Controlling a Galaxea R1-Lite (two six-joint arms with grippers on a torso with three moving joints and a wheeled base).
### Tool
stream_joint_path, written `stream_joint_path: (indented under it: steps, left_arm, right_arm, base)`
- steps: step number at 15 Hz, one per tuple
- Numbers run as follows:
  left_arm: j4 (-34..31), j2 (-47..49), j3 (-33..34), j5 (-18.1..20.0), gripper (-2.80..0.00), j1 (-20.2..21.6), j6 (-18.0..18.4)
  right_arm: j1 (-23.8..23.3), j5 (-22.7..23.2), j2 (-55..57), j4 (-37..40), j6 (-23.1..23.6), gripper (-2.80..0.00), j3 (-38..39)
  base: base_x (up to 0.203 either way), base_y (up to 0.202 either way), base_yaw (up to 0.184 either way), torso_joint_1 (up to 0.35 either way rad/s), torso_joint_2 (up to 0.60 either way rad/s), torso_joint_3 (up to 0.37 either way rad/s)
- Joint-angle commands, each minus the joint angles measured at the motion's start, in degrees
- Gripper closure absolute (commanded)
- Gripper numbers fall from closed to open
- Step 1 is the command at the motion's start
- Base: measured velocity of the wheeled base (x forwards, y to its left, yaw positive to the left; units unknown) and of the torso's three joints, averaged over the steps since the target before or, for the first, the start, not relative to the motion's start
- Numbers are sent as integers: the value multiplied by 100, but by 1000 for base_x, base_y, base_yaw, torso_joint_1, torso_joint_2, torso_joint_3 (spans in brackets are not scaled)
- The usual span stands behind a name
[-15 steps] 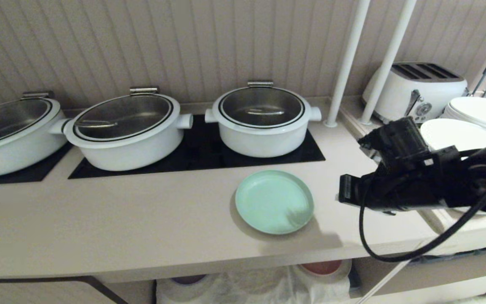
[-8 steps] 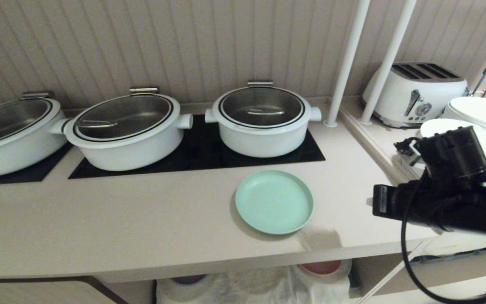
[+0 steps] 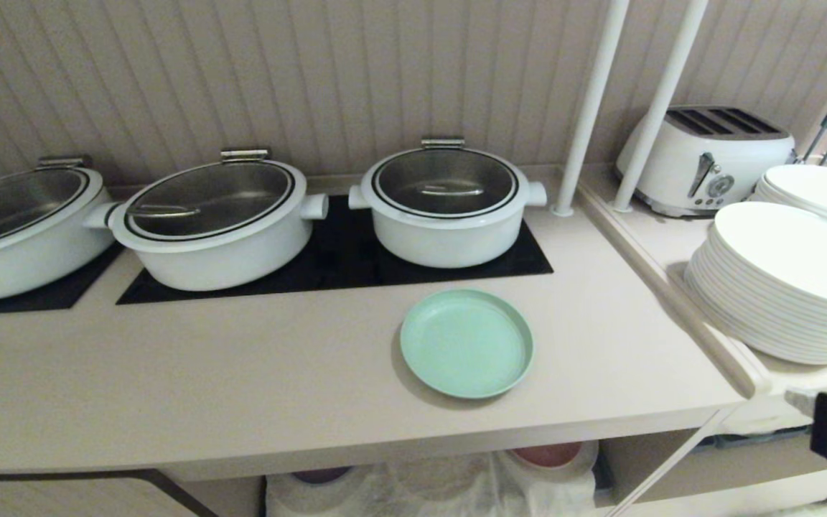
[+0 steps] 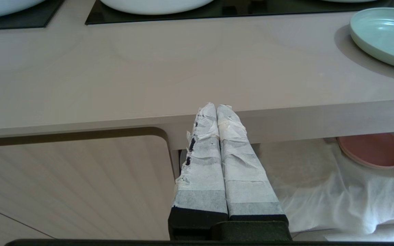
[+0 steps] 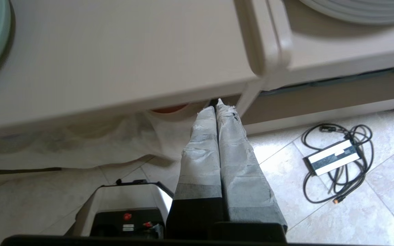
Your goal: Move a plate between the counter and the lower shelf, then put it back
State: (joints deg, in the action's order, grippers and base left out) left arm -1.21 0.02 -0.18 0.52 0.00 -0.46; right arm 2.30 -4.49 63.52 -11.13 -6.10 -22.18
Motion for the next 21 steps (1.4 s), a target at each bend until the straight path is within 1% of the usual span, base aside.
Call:
stream_joint_path:
  steps: [1, 3, 5, 9, 12, 15, 16, 17, 21]
  left_arm:
    - [-2, -2, 1, 1, 0, 0, -1]
    - [-2, -2, 1, 1, 0, 0, -6]
    - [-2, -2, 1, 1, 0, 0, -1]
    - [-2, -2, 1, 1, 0, 0, 2]
    - [-2, -2, 1, 1, 0, 0, 2]
    - [-2, -2, 1, 1, 0, 0, -6]
    - [-2, -2, 1, 1, 0, 0, -6]
    - [-2, -2, 1, 1, 0, 0, 2]
    - [-2, -2, 1, 1, 0, 0, 0]
  right_arm:
    - [-338, 153, -1177, -24, 147, 0, 527]
    - [-456, 367, -2121, -33, 294, 0, 1079]
    - [-510, 478, -3127, -4, 375, 0, 1543]
    - [-499, 532, -4803, 122, 431, 0, 2061]
    - [-316, 358, -5454, 209, 446, 0, 2171]
    - [-275, 157, -5967, 447, 465, 0, 2207]
    - [-274, 173, -6126, 522, 481, 0, 2209]
    - [-268, 173, -6317, 767, 549, 0, 2209]
    - [-265, 201, -6352, 1068, 766, 0, 2217]
  base:
    - [0, 0, 0, 0, 0, 0]
    - [0, 0, 0, 0, 0, 0]
    - [0, 0, 0, 0, 0, 0]
    - [0, 0, 0, 0, 0, 0]
    - [0, 0, 0, 0, 0, 0]
    - [0, 0, 0, 0, 0, 0]
    - [0, 0, 0, 0, 0, 0]
    - [0, 0, 0, 0, 0, 0]
    - [0, 0, 0, 0, 0, 0]
